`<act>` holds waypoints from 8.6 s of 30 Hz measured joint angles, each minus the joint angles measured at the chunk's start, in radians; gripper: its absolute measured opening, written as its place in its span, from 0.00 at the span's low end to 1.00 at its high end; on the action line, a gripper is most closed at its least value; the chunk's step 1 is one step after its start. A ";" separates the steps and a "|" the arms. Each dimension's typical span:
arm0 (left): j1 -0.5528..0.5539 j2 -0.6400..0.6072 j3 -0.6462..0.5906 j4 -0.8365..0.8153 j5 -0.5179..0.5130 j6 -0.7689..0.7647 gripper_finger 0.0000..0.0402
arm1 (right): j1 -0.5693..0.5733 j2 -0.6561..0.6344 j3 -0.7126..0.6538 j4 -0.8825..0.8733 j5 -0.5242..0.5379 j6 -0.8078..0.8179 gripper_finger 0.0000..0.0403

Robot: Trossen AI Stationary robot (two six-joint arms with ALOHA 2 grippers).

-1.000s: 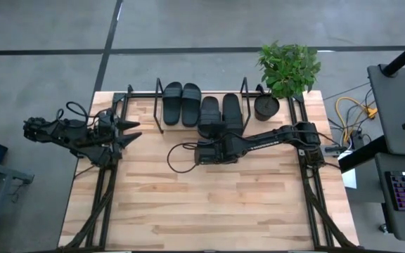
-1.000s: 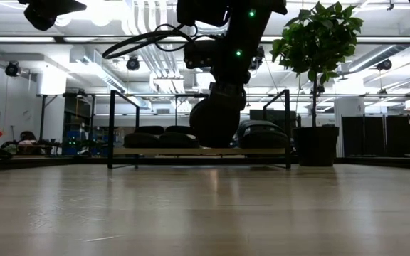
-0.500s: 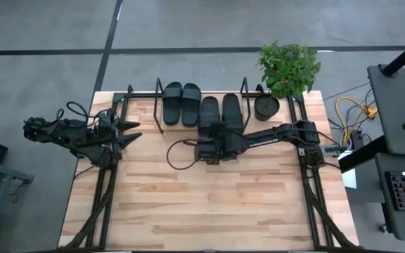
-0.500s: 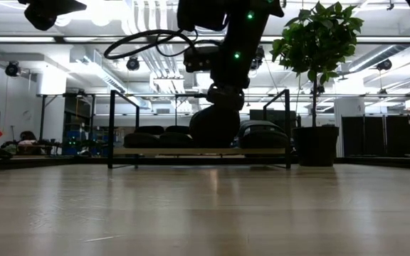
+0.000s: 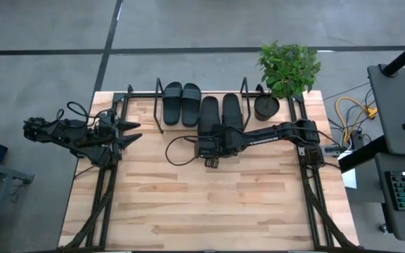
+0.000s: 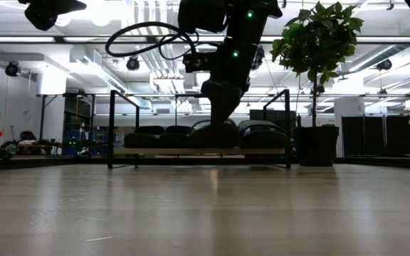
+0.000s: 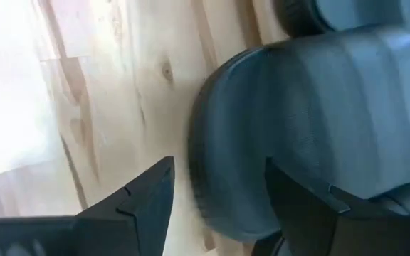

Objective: Pick and place slides into the shelf
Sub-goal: Put the black slide on the shelf, then return to home position

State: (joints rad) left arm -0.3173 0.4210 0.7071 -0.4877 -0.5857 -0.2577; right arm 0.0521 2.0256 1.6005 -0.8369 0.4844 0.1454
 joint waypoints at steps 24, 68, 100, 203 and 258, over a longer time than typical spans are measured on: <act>0.000 -0.007 0.000 0.000 0.007 0.001 0.45 | -0.002 0.021 0.001 0.092 0.227 -0.403 0.52; 0.000 -0.017 0.000 0.000 0.034 0.010 0.45 | -0.039 0.090 0.000 0.119 0.572 -0.302 0.03; 0.000 -0.018 0.000 -0.001 0.068 0.011 0.45 | -0.042 0.048 0.130 0.007 0.320 -0.133 0.50; 0.000 -0.037 0.000 0.035 0.022 0.267 0.45 | 0.045 -1.580 -1.166 0.814 -0.294 -0.403 0.02; 0.000 0.046 -0.212 0.464 0.090 0.324 0.44 | -0.149 -2.025 -1.458 0.740 -0.481 -0.322 0.02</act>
State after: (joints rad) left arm -0.3168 0.4665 0.4955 -0.0235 -0.4957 0.0662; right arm -0.0967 0.0002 0.1425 -0.0971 0.0033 -0.1764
